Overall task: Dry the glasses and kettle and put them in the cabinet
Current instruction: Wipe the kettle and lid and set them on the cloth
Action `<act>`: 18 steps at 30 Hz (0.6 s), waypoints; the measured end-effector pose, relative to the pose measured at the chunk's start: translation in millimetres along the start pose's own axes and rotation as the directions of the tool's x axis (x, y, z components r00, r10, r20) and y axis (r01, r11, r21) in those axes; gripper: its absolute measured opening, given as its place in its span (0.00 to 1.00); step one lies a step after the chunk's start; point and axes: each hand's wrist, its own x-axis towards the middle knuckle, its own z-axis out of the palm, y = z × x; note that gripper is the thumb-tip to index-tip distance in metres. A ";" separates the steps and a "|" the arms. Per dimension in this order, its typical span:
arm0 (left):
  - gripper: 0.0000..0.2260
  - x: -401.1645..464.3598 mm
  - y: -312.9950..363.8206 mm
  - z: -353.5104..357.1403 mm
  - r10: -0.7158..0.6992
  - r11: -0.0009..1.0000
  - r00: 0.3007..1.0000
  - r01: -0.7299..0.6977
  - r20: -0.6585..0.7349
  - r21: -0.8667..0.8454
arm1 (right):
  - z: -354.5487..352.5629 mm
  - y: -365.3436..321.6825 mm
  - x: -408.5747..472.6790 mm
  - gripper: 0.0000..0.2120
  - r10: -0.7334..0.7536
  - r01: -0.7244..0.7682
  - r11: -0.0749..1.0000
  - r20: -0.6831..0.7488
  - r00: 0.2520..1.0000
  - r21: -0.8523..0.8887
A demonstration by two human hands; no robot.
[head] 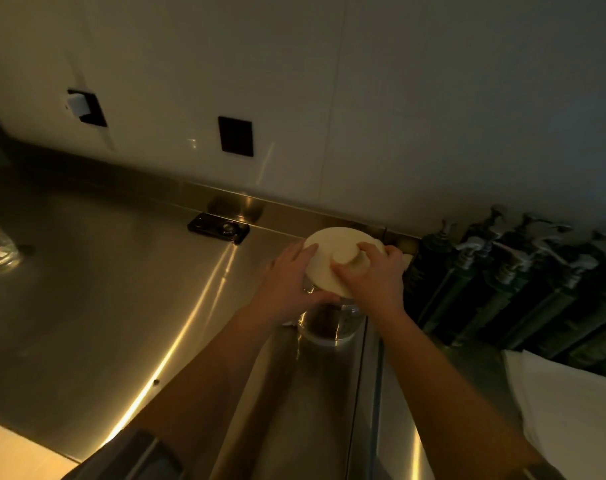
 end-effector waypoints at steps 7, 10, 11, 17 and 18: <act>0.46 9.4 -10.2 4.3 -0.038 0.998 0.998 0.040 0.057 -0.040 | 5.3 1.0 8.1 0.34 -0.007 0.007 1.000 0.008 1.000 -0.021; 0.47 10.1 -13.2 6.3 -0.050 0.998 0.997 0.053 0.064 -0.044 | 7.0 0.6 7.9 0.34 -0.007 0.007 1.000 0.008 1.000 -0.007; 0.46 9.7 -13.8 6.9 -0.052 0.997 0.997 0.056 0.061 -0.054 | 7.3 0.4 7.4 0.34 -0.010 0.010 1.000 0.011 1.000 -0.003; 0.45 6.8 -11.6 7.4 -0.057 0.996 0.996 0.062 0.068 -0.069 | 8.4 2.7 4.1 0.33 -0.015 0.015 0.999 0.015 1.000 0.028; 0.45 6.1 -11.6 7.7 -0.052 0.996 0.996 0.056 0.066 -0.064 | 8.1 3.0 3.5 0.33 -0.019 0.018 0.999 0.012 1.000 0.030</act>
